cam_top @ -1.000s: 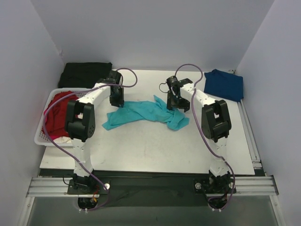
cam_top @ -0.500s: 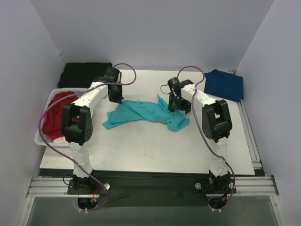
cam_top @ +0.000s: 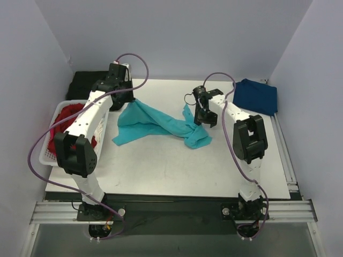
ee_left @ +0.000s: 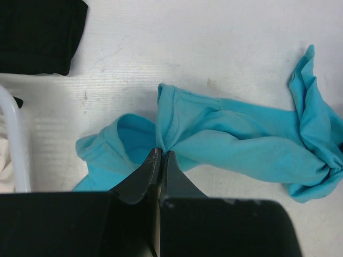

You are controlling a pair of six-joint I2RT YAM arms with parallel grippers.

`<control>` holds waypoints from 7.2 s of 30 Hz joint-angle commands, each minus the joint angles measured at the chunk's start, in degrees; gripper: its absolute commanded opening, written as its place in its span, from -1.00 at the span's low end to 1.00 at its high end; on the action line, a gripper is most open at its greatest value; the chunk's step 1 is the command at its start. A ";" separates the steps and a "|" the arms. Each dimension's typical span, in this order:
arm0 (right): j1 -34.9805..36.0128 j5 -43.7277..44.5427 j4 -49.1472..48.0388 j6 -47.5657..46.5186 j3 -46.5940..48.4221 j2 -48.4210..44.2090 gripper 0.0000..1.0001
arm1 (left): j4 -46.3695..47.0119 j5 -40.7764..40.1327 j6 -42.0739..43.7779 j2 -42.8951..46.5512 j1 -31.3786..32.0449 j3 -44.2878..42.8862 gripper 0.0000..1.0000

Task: Fold and stack the t-shirts
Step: Flatten out the tshirt

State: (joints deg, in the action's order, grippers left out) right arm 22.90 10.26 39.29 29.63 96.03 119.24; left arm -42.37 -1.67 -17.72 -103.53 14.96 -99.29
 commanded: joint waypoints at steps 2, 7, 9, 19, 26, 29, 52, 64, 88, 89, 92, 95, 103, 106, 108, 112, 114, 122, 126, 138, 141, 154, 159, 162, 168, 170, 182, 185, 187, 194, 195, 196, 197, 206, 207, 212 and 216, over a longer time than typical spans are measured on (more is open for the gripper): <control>3.90 2.83 2.02 -3.69 3.81 -5.42 0.06 | -3.58 -4.64 -1.00 3.85 -0.90 -2.40 -1.00; 5.76 2.66 1.93 -6.16 9.78 -3.67 0.08 | -9.92 -9.74 -4.34 5.96 -1.34 0.66 -1.00; 5.85 2.22 1.84 -6.42 11.10 -2.00 0.08 | -10.01 -10.72 -5.30 7.54 -1.69 5.84 -1.00; 5.85 -2.17 1.58 -9.68 18.93 8.28 0.08 | -9.58 -7.65 -7.95 15.63 -2.66 20.18 -1.00; 6.90 -5.60 0.18 -11.78 19.55 10.22 0.07 | -9.49 -7.56 -8.65 15.90 -2.74 22.47 -1.00; 6.99 -6.92 0.00 -11.79 19.99 11.63 0.07 | -9.40 -7.73 -9.09 16.25 -2.74 23.26 -1.00; 5.15 -1.04 0.52 -6.87 6.29 2.08 -1.00 | -9.13 -7.21 -7.25 18.27 -5.99 19.67 -1.00; -5.58 4.94 3.33 -5.63 4.16 -18.25 -1.00 | -10.45 -4.92 -3.56 11.25 -9.51 1.83 -1.00; 0.73 18.55 4.04 -12.49 -2.59 -47.51 -1.00 | -4.04 1.06 5.06 26.16 -10.04 -9.97 -1.00; 2.31 19.44 4.04 -12.40 -4.34 -49.70 -1.00 | -4.04 1.32 5.32 28.27 -10.04 -10.22 -1.00; 3.56 20.15 3.96 -11.26 -7.07 -54.18 -1.00 | -5.27 1.67 6.46 30.91 -9.95 -11.72 -1.00; 4.70 19.80 3.95 -10.29 -8.84 -58.40 -1.00 | -5.62 1.50 7.17 33.38 -9.95 -11.20 -1.00; 4.44 21.99 -0.08 -9.68 -16.82 -58.78 -1.00 | -2.63 3.34 5.42 32.43 -9.95 -4.17 -1.00; 0.51 20.86 -2.02 -6.53 -20.25 -53.08 -1.00 | 0.96 5.10 3.84 28.56 -9.78 1.69 -1.00; -2.14 17.00 -4.29 -3.11 -22.19 -48.50 -1.00 | 4.46 6.68 2.60 25.05 -9.60 4.87 -1.00; -6.89 12.42 -9.13 -1.06 -25.63 -40.33 -1.00 | 11.24 8.17 0.93 16.80 -8.81 11.47 -1.00; -8.56 10.84 -11.42 -1.24 -25.10 -34.36 -1.00 | 13.54 8.26 0.66 9.69 -8.28 11.49 -1.00; -12.26 9.25 -12.83 -4.75 -12.46 -13.44 -1.00 | 14.43 5.02 -0.04 -14.39 -7.05 -3.88 -1.00; -14.10 8.64 -12.66 -6.24 -5.70 -8.07 -1.00 | 11.00 5.01 0.14 -21.79 -7.05 -14.16 -1.00; -17.80 8.63 -10.11 -7.39 3.11 -2.08 -0.11 | 6.86 5.19 -0.92 -33.58 -7.05 -32.37 0.40; -17.80 9.25 -10.11 -7.22 2.67 -3.66 0.00 | 9.49 3.70 -0.65 -30.96 -7.05 -28.88 0.58; -14.12 9.60 -9.93 -5.02 -4.87 -12.01 0.05 | 3.52 -0.71 -4.17 -8.92 -6.35 -0.09 0.33; -11.56 8.64 -9.41 -4.76 -7.17 -13.16 0.05 | 1.68 -1.23 -5.66 -0.20 -6.26 14.27 0.31; -10.24 8.20 -9.05 -4.49 -8.40 -13.33 0.05 | 2.46 0.52 -7.24 5.43 -6.17 23.50 0.31; -8.48 7.49 -8.79 -3.26 -10.77 -13.86 0.05 | 3.87 1.67 -9.79 11.24 -3.54 34.32 0.16; -8.22 7.40 -8.70 -2.74 -11.65 -14.12 0.05 | 4.22 3.08 -9.53 11.33 -2.14 35.73 0.15; -6.72 7.93 -8.70 -0.27 -16.13 -16.67 0.05 | 5.36 -0.44 -10.23 9.40 -0.02 39.52 0.13; -6.64 8.19 -8.61 -0.18 -16.57 -17.29 0.05 | 6.60 0.00 -9.71 7.12 0.33 38.82 0.10; -6.72 8.46 -8.61 -0.18 -16.58 -17.64 0.05 | 6.60 0.53 -9.36 5.44 0.86 38.20 0.08; -6.72 9.60 -8.35 0.61 -17.28 -18.60 0.05 | 4.49 -0.26 -9.44 3.86 1.91 37.67 0.02; -6.81 9.95 -8.26 0.52 -17.54 -18.87 0.05 | 4.23 -0.52 -9.53 3.60 1.91 37.76 0.00; -6.81 10.39 -8.26 0.52 -17.63 -19.04 0.04 | 3.70 -0.79 -9.62 3.42 1.91 37.76 -0.06; -6.81 10.74 -8.26 0.52 -17.80 -19.13 0.04 | 3.26 -1.48 -9.62 3.33 2.00 37.67 -0.09; -7.16 11.71 -8.09 1.92 -19.12 -20.63 0.04 | -1.49 -4.74 -9.36 2.37 2.88 36.71 -0.40; -7.16 11.71 -8.17 2.01 -19.12 -20.80 0.04 | -1.66 -4.74 -9.27 2.02 2.88 36.62 -0.44; -7.34 11.89 -8.09 2.37 -19.74 -21.07 0.03 | -1.93 -4.66 -8.65 1.75 3.41 36.71 -0.50; -7.25 11.89 -8.09 3.07 -20.35 -21.33 0.03 | -2.19 -5.01 -8.04 1.48 3.41 36.62 -0.65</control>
State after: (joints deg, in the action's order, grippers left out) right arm 15.79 19.77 28.97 31.18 76.55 100.95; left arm -42.22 -5.39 -26.50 -100.36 18.09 -62.17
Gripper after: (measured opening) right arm 0.515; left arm 0.186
